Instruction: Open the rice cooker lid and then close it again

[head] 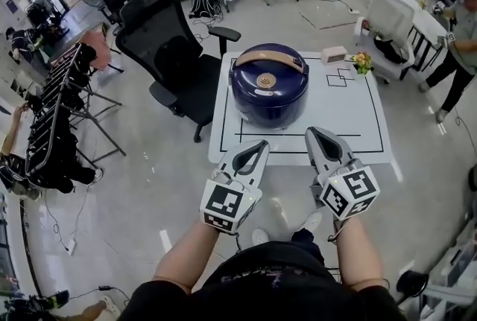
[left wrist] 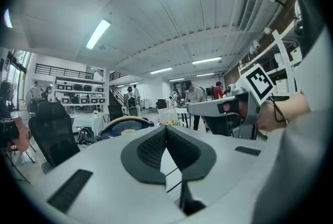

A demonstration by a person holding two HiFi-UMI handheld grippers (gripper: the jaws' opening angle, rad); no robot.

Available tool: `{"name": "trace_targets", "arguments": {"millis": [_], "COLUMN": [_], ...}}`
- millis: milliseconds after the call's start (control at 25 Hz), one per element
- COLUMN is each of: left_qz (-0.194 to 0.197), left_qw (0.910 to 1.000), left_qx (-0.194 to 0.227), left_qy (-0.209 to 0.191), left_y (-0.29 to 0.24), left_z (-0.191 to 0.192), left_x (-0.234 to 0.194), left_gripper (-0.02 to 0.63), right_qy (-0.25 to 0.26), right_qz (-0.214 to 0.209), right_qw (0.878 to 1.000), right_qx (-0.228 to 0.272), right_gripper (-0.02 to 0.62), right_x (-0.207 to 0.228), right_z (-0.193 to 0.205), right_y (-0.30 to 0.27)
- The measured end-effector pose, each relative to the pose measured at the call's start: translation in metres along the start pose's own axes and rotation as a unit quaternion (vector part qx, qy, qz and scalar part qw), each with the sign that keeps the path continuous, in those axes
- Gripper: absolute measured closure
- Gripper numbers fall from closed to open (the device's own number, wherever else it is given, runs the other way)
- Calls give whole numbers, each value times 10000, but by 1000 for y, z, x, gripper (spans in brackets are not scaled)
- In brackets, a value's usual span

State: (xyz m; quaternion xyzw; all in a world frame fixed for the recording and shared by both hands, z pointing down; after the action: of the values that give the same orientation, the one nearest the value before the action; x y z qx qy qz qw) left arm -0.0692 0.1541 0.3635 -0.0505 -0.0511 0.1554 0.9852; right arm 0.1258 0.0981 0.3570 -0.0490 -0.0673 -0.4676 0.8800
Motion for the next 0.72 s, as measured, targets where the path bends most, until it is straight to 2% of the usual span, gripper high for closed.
{"name": "trace_targets", "arguments": {"millis": [280, 720], "left_qz": [-155, -209], "left_qw": [9996, 9995], "left_qx": [14, 43], "left_qy": [245, 216], "left_y": [-5, 0], "left_z": [0, -1], "left_x": [7, 11], "left_gripper": [603, 603], "right_qy": [-17, -3], "right_qz": [-49, -76], "right_qw": [10000, 10000], "right_qx": [-67, -37], "right_gripper": [595, 595], "right_x": [9, 5], "right_z": [1, 0], "right_y": [8, 13]}}
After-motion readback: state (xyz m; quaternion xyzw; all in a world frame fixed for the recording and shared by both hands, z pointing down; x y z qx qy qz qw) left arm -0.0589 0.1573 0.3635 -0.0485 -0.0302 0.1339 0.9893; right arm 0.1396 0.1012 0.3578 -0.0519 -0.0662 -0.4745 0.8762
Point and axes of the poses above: the fingertips, and each gripper's own axes: y backward along the fingers, x to its right, z out of its underside, the point moved 9 cm from there along y, backward along the fingers, and after that the axes turned 10 degrees about -z, right-handed, at the moved point
